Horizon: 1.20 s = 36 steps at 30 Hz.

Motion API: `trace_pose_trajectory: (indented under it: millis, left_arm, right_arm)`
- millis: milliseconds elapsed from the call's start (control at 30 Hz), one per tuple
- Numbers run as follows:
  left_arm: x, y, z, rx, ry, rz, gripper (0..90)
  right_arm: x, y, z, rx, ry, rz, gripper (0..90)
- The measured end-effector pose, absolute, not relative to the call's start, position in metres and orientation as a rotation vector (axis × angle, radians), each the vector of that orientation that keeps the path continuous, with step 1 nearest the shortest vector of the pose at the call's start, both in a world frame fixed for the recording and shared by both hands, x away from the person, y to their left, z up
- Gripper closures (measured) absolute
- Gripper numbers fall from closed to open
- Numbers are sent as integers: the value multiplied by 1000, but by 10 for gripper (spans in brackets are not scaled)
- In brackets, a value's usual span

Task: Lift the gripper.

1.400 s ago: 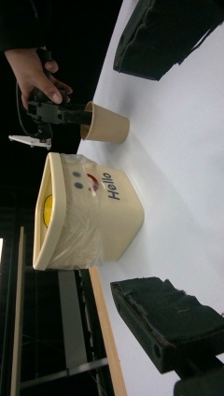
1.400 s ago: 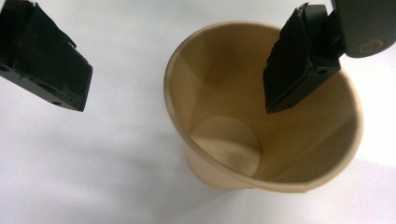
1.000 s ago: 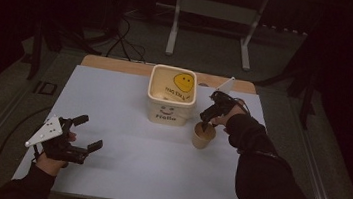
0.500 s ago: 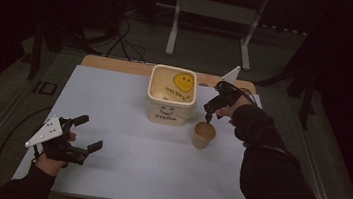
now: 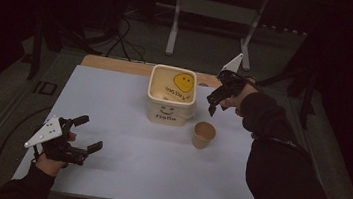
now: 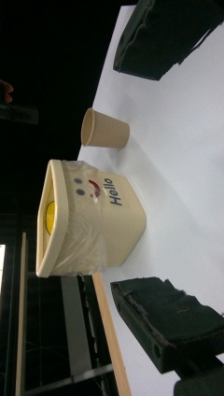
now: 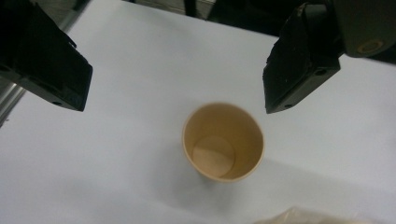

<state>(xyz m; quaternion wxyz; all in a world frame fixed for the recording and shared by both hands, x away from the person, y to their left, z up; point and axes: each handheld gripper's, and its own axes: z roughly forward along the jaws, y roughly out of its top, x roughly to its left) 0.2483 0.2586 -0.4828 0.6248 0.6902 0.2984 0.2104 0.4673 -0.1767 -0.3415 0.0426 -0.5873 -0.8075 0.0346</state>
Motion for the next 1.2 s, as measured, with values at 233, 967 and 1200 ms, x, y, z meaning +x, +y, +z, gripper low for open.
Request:
trace_pose_trajectory:
  millis: [233,967,1200]
  left_arm:
    - [248,258,-483,1585,677,481,6]
    - [248,259,-484,1588,657,470,6]
    - [249,259,-484,1588,652,464,6]
  right_arm:
    - [465,-171,-337,-1675,-2522,125,82]
    - [447,-160,-326,-1053,-2812,105,86]
    - [437,-150,-325,-788,-2917,45,85]
